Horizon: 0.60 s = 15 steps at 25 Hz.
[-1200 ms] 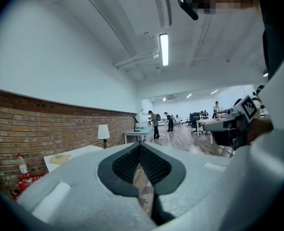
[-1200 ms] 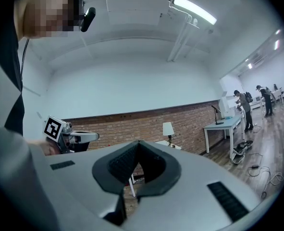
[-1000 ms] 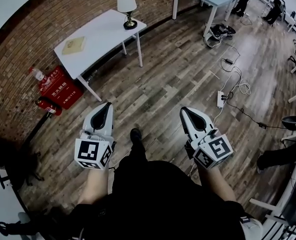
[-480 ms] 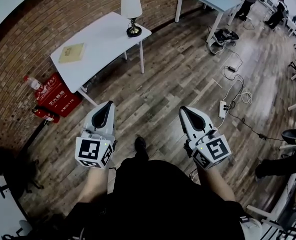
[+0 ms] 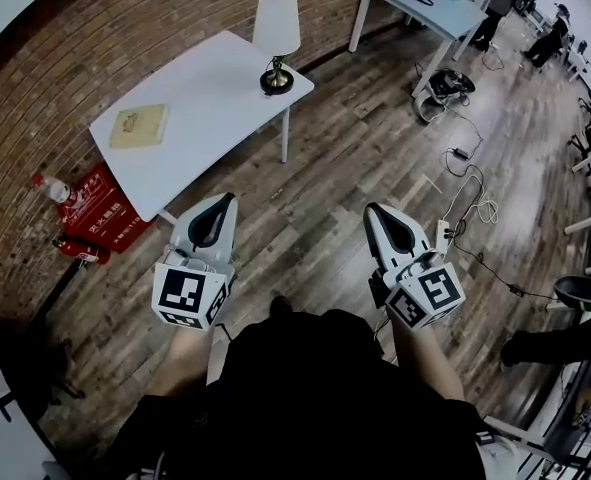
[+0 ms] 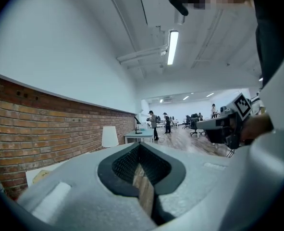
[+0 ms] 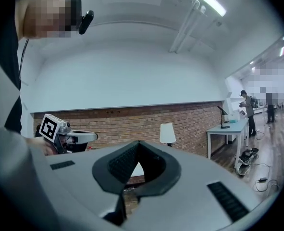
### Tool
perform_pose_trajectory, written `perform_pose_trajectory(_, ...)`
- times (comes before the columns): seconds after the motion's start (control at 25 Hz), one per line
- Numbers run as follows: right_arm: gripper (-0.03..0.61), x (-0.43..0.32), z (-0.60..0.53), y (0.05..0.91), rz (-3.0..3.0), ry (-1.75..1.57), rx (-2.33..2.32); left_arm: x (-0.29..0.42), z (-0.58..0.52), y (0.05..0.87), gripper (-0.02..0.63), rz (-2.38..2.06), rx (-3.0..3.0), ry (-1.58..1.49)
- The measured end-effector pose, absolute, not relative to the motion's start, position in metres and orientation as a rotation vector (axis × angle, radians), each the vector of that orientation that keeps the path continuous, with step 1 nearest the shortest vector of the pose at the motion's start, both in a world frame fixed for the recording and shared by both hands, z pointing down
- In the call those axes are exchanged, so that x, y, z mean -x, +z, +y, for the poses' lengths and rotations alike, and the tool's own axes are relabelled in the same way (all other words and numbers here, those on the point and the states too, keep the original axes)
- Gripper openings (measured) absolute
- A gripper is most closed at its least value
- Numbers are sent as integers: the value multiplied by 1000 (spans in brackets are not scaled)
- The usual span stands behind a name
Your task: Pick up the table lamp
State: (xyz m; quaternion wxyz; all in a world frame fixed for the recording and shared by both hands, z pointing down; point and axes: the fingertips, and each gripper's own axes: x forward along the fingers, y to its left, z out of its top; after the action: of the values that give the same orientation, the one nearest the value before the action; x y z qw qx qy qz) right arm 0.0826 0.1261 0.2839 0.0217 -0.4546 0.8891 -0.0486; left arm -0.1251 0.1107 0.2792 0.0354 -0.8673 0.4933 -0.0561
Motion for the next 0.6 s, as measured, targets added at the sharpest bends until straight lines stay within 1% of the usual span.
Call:
perform_pose_trajectory(0.28, 12, -69, 59, 301, 2782, -204, 1422, 142, 41, 283, 8, 1537, 2675, -165)
perform_pose_trajectory(0.6, 14, -64, -44, 321, 2816, -219, 1338, 133, -52, 303, 8, 1578, 2695, -166)
